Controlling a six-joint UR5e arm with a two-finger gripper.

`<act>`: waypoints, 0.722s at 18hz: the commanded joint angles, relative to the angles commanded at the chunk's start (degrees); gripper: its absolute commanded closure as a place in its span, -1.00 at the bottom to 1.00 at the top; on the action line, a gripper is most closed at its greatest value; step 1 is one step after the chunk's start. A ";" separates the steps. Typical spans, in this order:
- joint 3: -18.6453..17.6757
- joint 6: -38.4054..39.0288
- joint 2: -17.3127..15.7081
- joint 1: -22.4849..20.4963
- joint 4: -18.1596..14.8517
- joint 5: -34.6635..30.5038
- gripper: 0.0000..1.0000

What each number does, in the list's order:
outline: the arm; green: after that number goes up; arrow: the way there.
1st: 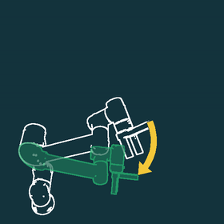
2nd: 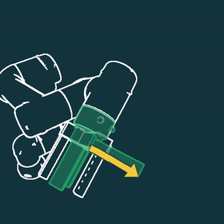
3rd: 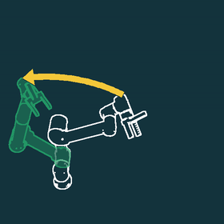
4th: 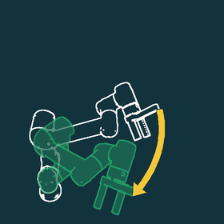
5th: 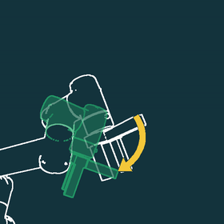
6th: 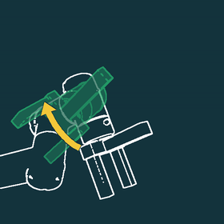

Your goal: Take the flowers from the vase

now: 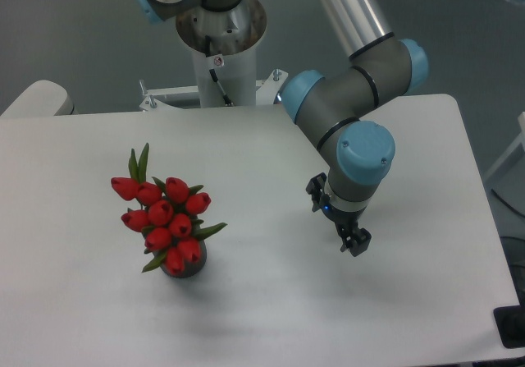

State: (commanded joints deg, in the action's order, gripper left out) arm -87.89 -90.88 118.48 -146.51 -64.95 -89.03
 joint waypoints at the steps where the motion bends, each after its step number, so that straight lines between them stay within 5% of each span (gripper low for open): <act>1: 0.00 0.00 -0.09 0.00 0.00 0.00 -1.00; 13: -1.05 0.88 -0.61 0.00 -0.18 0.79 -1.00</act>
State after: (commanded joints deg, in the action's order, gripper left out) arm -88.94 -90.00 117.86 -146.51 -65.13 -88.24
